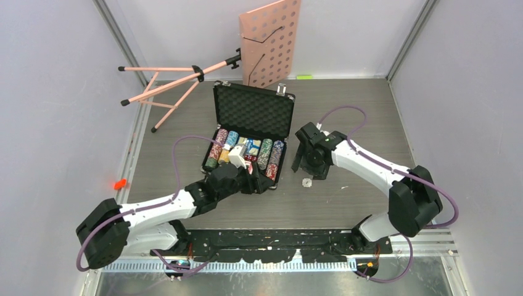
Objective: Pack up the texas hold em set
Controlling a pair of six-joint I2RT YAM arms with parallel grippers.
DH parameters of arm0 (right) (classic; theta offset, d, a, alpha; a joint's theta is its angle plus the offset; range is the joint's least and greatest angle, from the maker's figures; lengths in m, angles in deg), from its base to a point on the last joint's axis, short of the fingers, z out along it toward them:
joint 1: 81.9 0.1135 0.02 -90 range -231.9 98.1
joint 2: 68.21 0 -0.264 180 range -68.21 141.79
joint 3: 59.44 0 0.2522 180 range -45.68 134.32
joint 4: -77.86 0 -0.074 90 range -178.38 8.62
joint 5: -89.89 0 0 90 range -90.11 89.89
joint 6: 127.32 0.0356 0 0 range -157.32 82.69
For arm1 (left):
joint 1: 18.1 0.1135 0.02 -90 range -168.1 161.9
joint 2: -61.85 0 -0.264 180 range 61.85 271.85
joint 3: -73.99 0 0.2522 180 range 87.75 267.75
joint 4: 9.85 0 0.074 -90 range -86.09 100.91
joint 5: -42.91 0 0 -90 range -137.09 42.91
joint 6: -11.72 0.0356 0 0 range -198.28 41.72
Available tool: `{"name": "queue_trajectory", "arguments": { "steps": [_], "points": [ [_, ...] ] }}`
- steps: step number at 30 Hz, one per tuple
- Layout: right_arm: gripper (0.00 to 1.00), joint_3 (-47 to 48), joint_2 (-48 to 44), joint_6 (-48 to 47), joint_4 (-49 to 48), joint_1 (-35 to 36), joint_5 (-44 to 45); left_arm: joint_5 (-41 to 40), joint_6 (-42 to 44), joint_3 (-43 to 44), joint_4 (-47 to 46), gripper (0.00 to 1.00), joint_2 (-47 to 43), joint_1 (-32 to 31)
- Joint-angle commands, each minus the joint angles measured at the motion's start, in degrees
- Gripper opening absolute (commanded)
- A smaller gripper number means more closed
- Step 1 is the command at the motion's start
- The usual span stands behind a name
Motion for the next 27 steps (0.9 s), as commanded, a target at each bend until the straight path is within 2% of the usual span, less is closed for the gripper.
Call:
{"name": "queue_trajectory", "arguments": {
  "steps": [1,7,16,23,27],
  "points": [
    [0.77,1.0,-1.0,0.9,2.0,-0.9,3.8,2.5,-1.9,2.0,-7.3,0.7,1.7,0.1],
    [0.78,-4.0,0.7,0.6,-5.0,-2.5,1.6,1.8,-1.8,1.2,-6.1,0.85,0.3,0.1],
    [0.72,-5.5,6.8,-0.1,-8.9,-3.0,1.5,-2.7,0.9,0.4,-0.5,0.88,-5.7,0.1],
    [0.61,-6.6,10.1,-0.5,-10.7,-3.0,1.4,-4.1,2.3,0.4,1.5,0.88,-7.6,0.1],
    [0.49,-7.9,11.0,0.1,-12.4,-2.9,0.3,-4.2,2.5,0.5,2.1,0.88,-7.9,0.1]
  ]
}}
